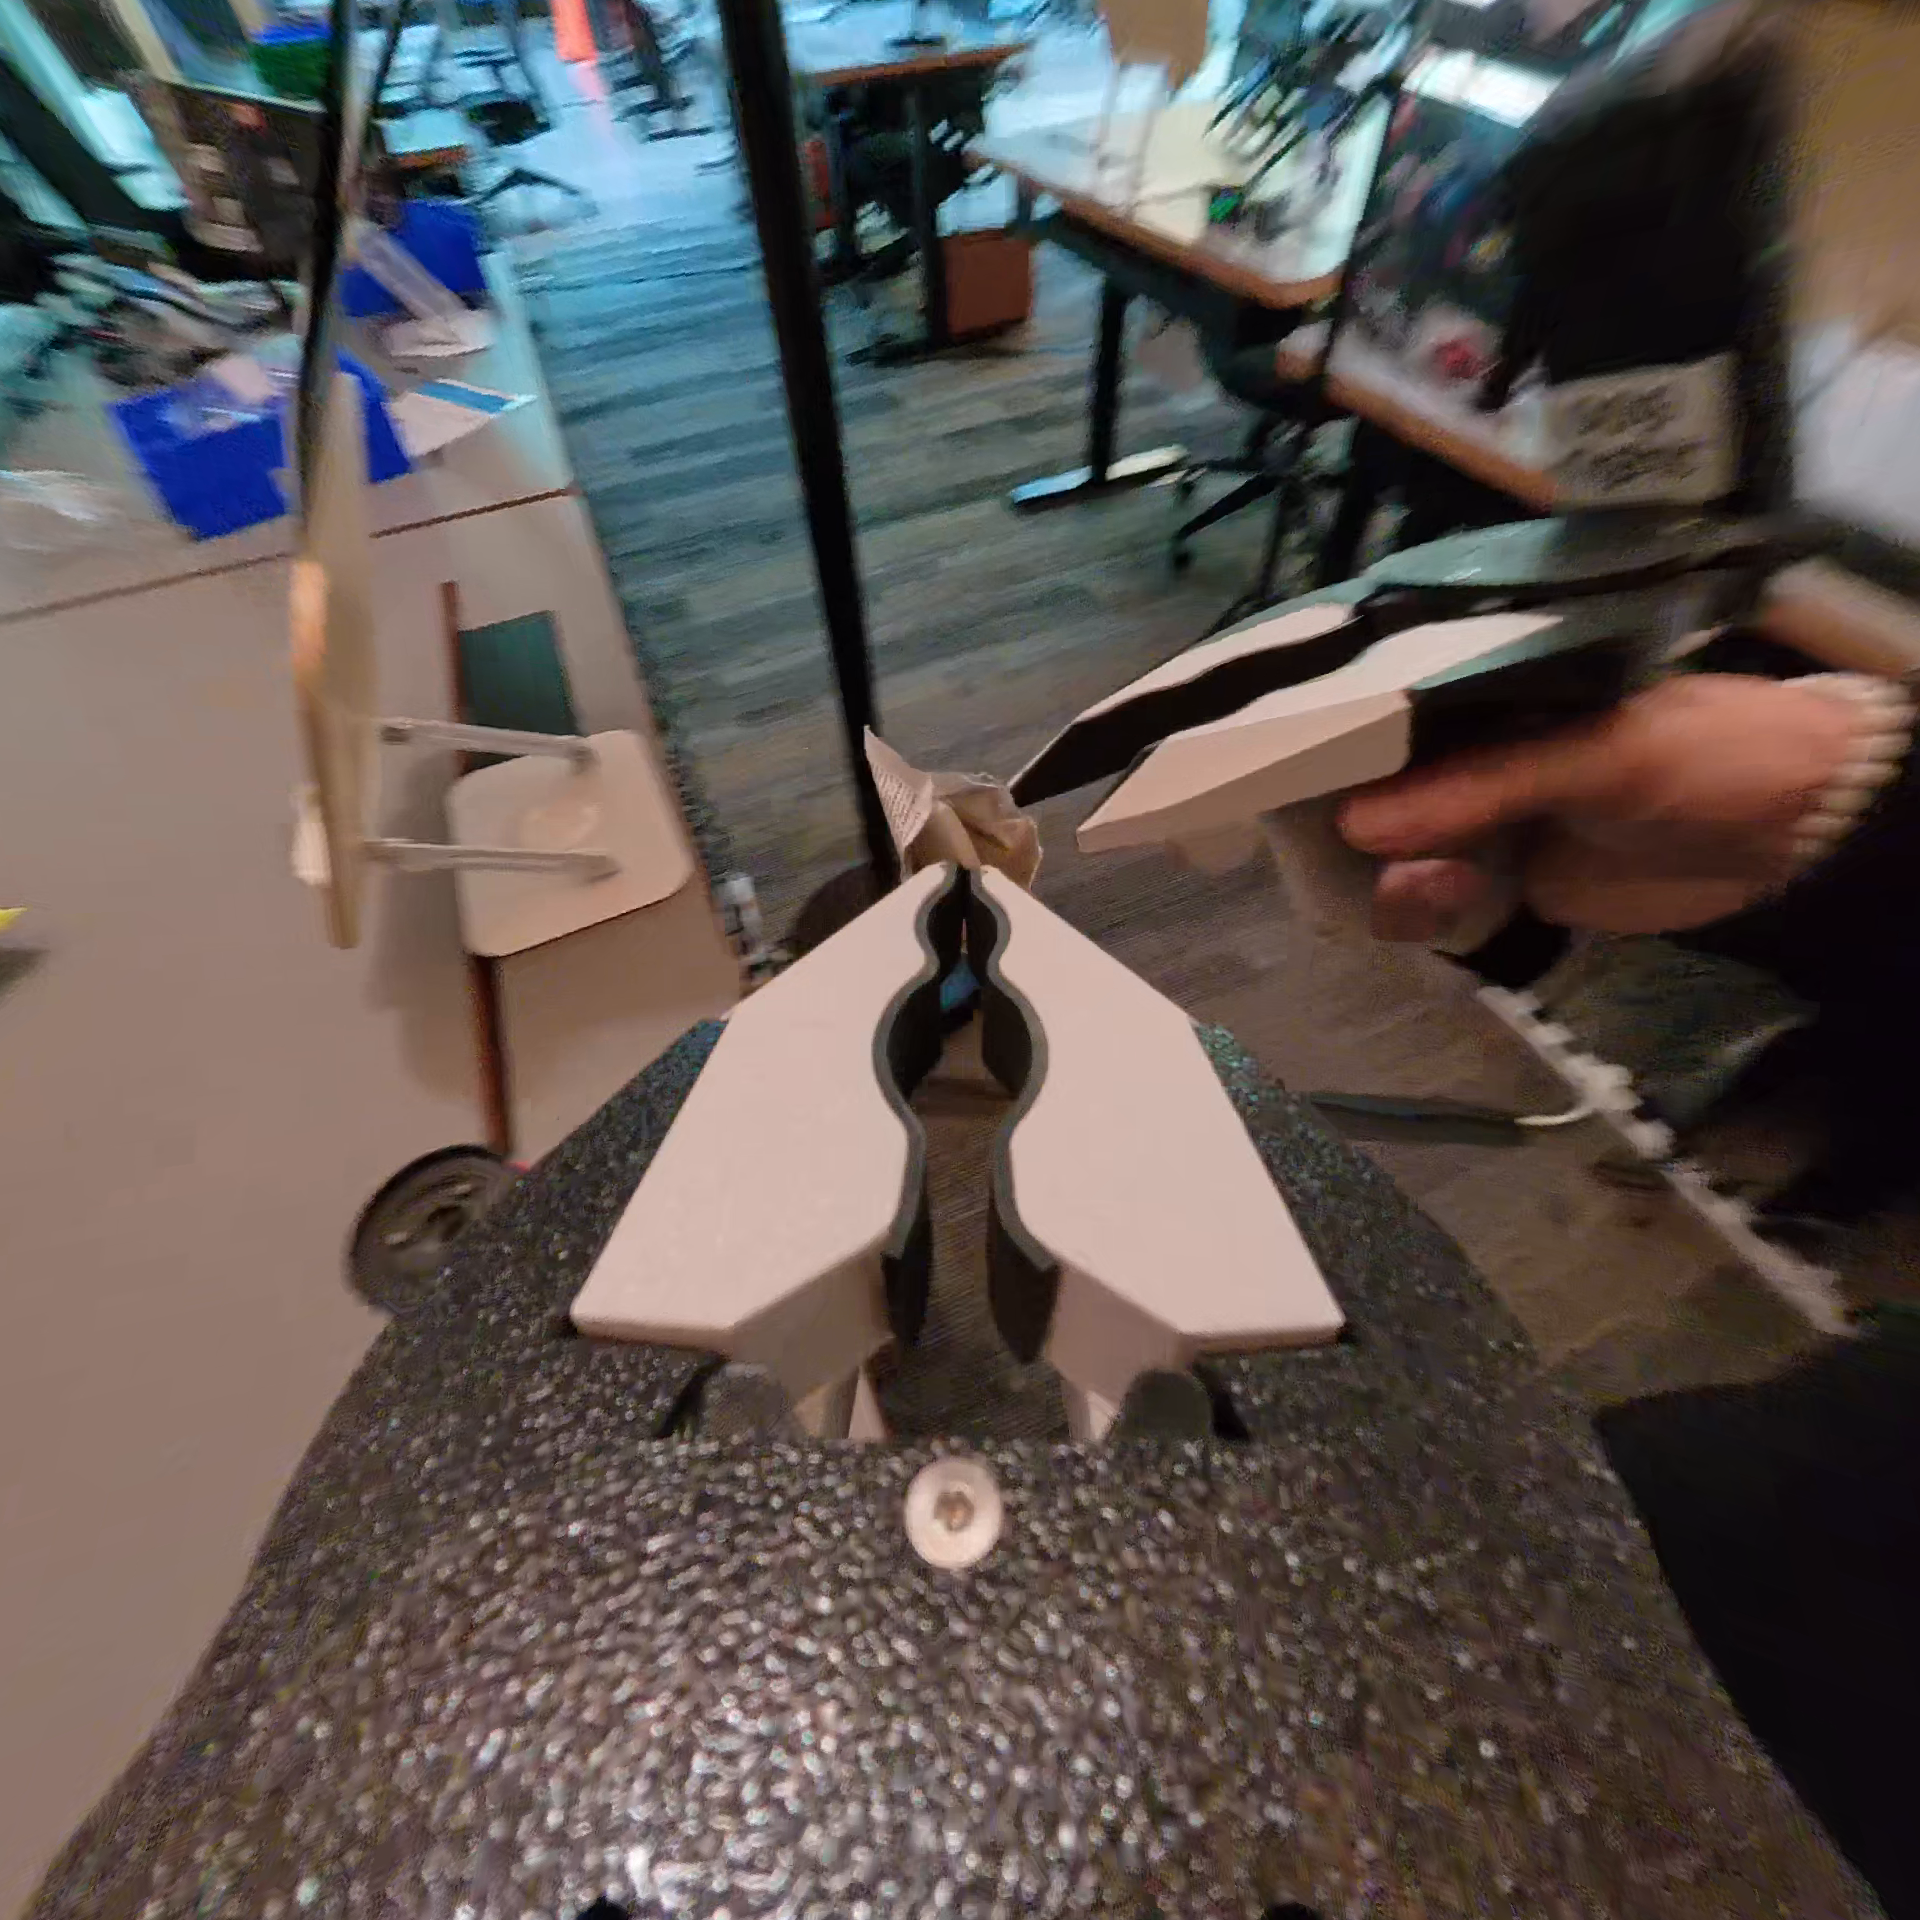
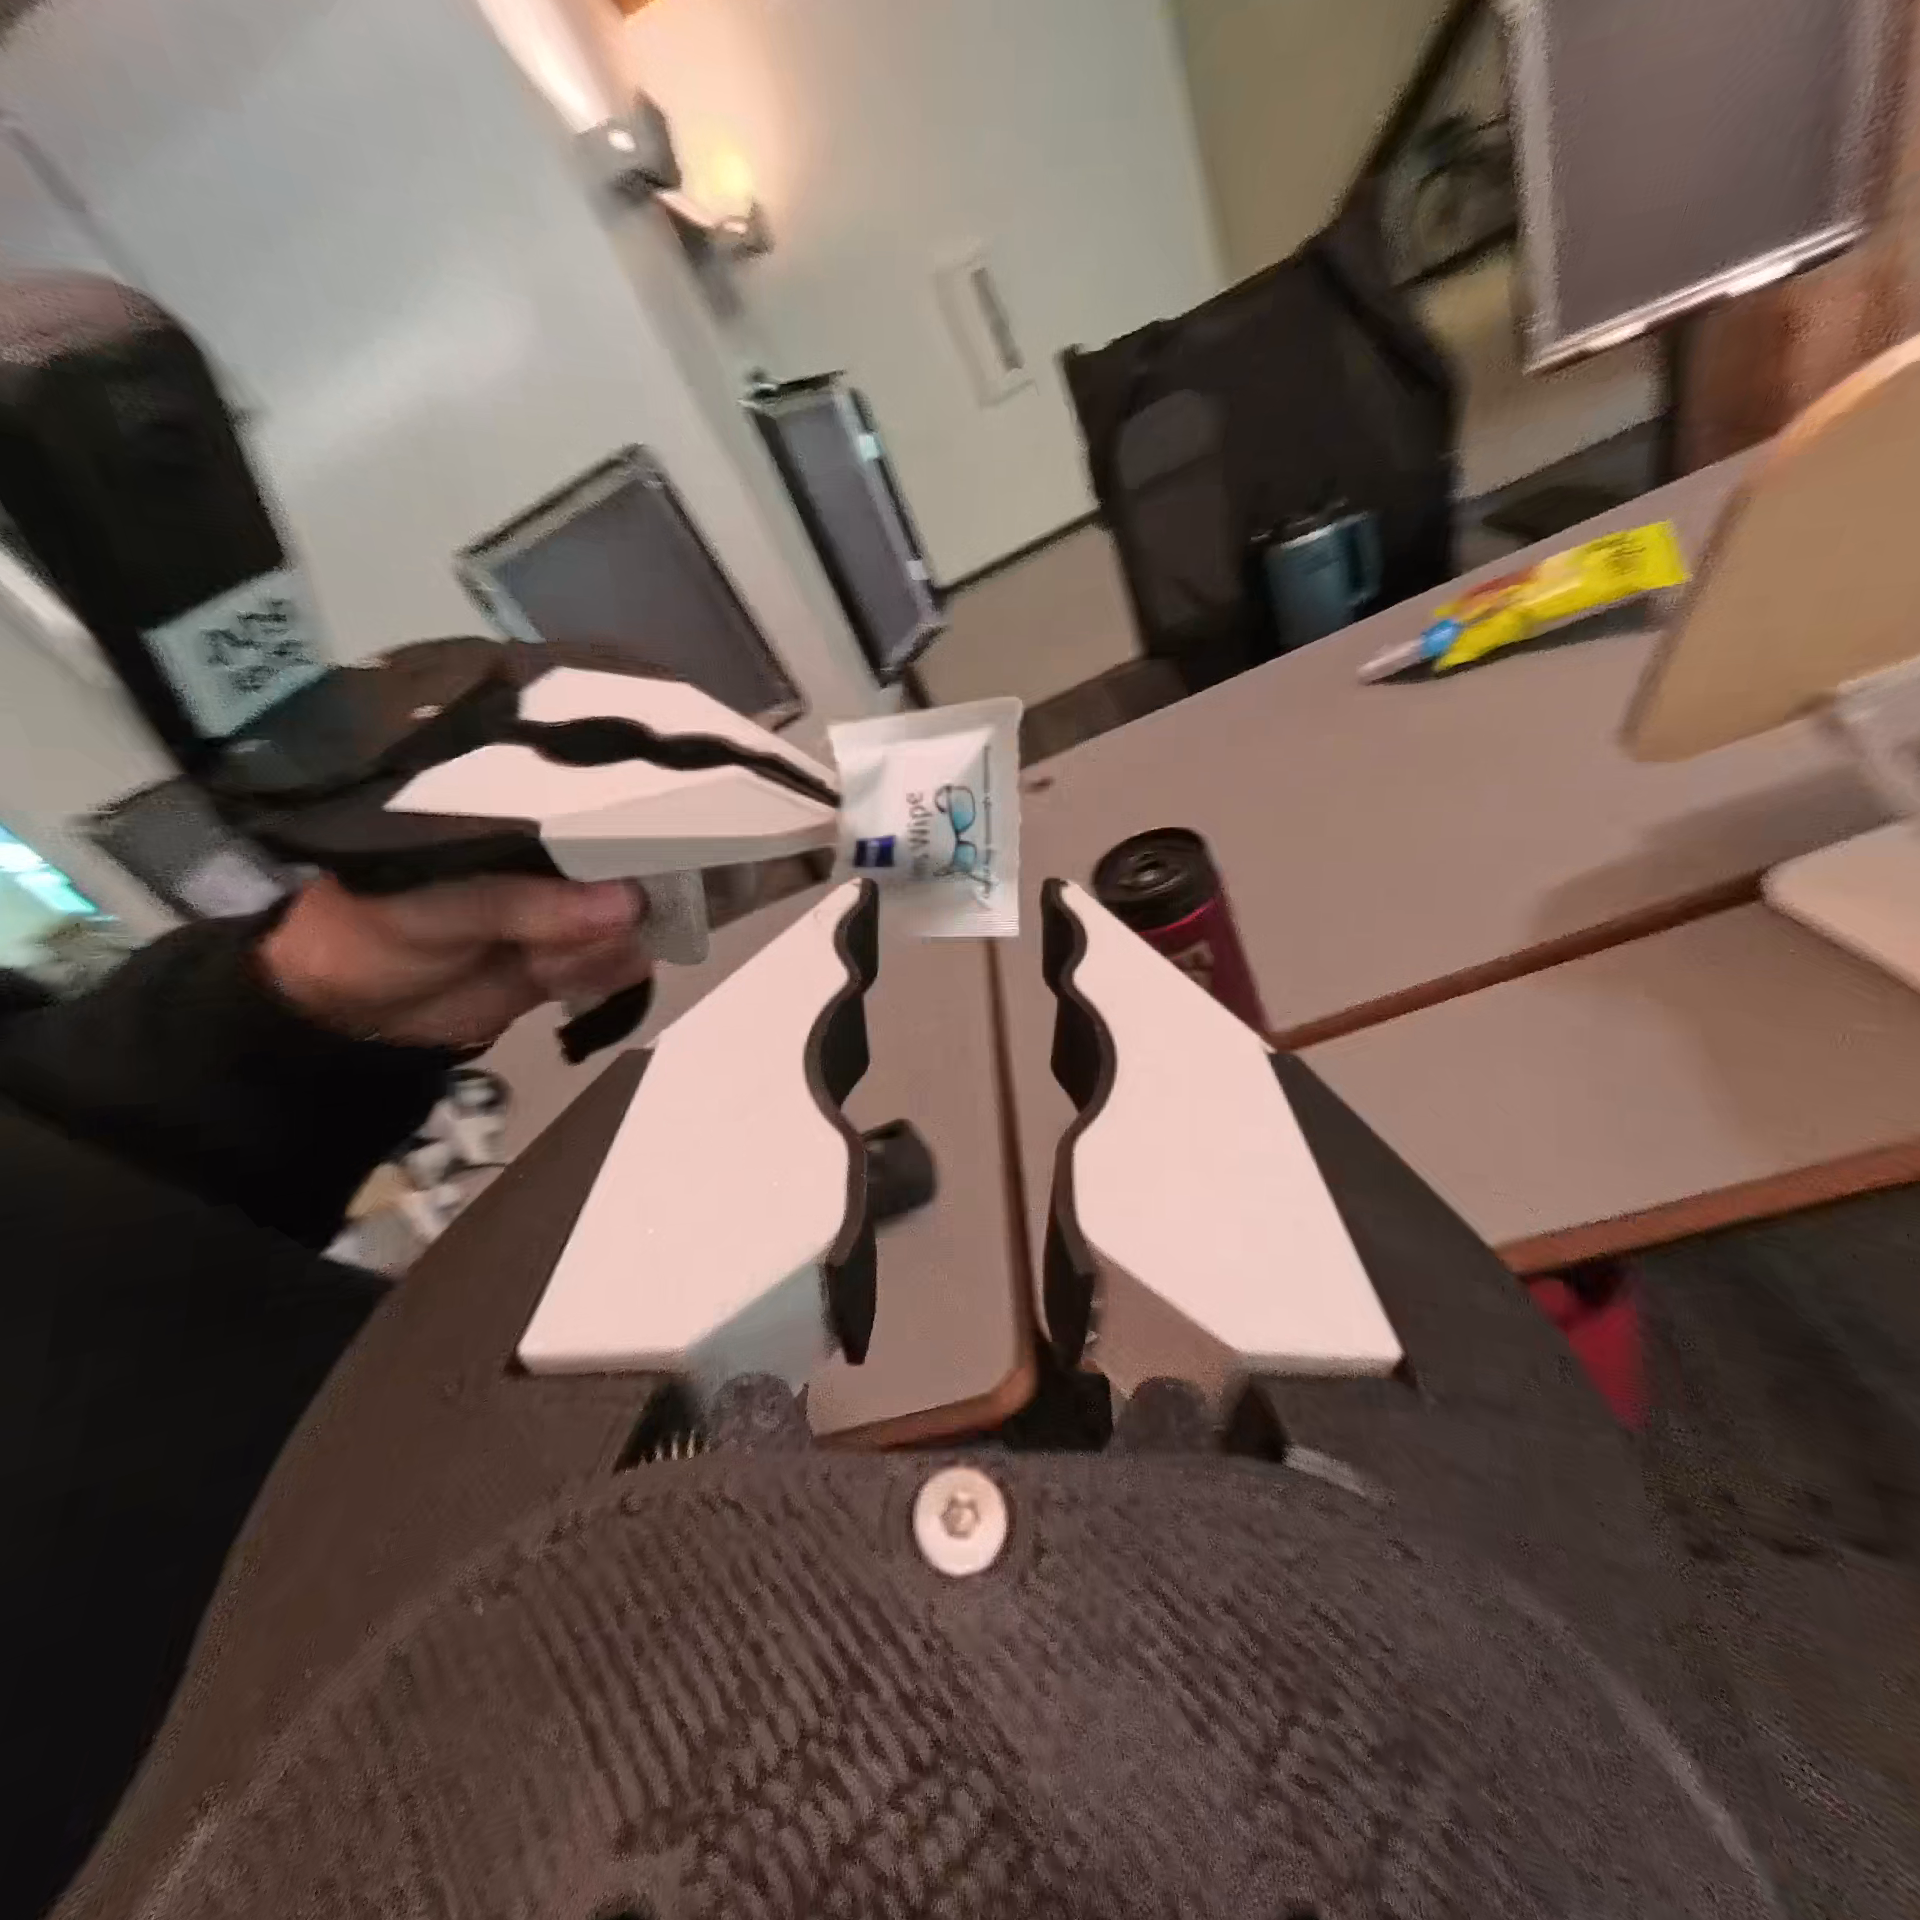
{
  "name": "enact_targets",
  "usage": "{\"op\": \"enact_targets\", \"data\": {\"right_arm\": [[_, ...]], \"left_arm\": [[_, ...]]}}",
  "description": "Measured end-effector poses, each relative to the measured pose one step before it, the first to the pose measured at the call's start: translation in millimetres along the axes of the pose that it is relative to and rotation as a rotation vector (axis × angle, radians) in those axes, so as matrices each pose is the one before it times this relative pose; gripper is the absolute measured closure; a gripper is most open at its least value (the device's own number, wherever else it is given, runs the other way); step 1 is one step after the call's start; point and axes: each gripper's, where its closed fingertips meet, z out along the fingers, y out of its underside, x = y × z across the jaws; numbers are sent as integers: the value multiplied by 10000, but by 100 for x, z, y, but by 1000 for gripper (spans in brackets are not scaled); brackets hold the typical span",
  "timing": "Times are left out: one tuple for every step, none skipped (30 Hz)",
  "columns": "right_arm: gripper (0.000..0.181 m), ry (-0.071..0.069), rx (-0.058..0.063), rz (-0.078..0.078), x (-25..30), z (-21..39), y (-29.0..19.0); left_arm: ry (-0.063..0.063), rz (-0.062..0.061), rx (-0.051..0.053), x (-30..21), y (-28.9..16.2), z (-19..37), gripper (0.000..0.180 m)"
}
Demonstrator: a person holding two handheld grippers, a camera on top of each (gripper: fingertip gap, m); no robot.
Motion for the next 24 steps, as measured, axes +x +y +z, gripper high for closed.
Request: {"op": "enact_targets", "data": {"right_arm": [[150, -508, 51, 291, 68, 167, 296], [150, -481, -17, 267, 31, 361, 437], [149, -613, -64, 305, -169, 514, 474], [149, -668, -120, 349, -251, 564, 521], [148, -850, 4, 364, -571, 554, 314], [155, -842, 138, 376, -608, 511, 152], [165, -591, 37, 368, -268, 495, 316], [167, -361, -131, 266, 43, 547, 550], [168, -130, -218, 98, 316, 550, 687], [170, -61, -283, 10, 339, 579, 791], [175, -249, -304, -27, 19, 578, 780], [181, -285, -172, -12, -32, 551, 579], [181, 58, -94, 151, 538, 524, 512], [181, 92, -153, 199, 690, 479, 625], [181, -68, -149, 141, 484, 422, 643], [181, 86, -41, 69, 702, 292, 511], [181, 161, 113, 41, 809, 174, 331], [178, 35, 204, 144, 707, 122, 255], [165, 24, 196, 328, 812, 127, 285], [154, 12, 32, 342, 840, 107, 494], [152, -152, 3, 199, 545, 110, 549], [156, -111, 106, 179, 581, 145, 403], [153, -143, 188, 240, 446, 226, 196], [151, -247, 106, 242, 243, 200, 216]], "left_arm": [[634, -462, 270, 77, 159, -371, 180], [814, -400, 163, 377, 305, -400, 180], [792, -369, 107, 394, 389, -419, 180], [451, -392, 159, -34, 334, -488, 180], [469, -348, 136, 52, 350, -521, 180], [422, -359, 75, 49, 390, -504, 180], [225, -299, 76, -115, 359, -477, 180], [309, -191, 35, 98, 435, -420, 180], [232, -225, -19, 15, 538, -360, 180], [-40, -231, -38, -370, 586, -320, 180], [-59, -167, -51, -424, 652, -321, 180], [-32, -198, -20, -420, 617, -344, 180], [-45, -234, 44, -436, 517, -398, 180], [-27, -187, 30, -403, 525, -398, 180], [-114, -121, -27, -513, 626, -385, 180], [-180, -106, -56, -632, 660, -358, 180], [-103, -137, -34, -553, 598, -304, 180], [-44, -167, 49, -475, 409, -278, 180], [-5, -176, 104, -449, 284, -240, 180], [63, -166, 90, -411, 270, -152, 180], [22, -154, 71, -528, 269, -80, 180], [15, -114, 41, -589, 304, 14, 180], [123, -148, -3, -475, 355, 76, 180], [196, -211, 5, -366, 297, 115, 180]]}}
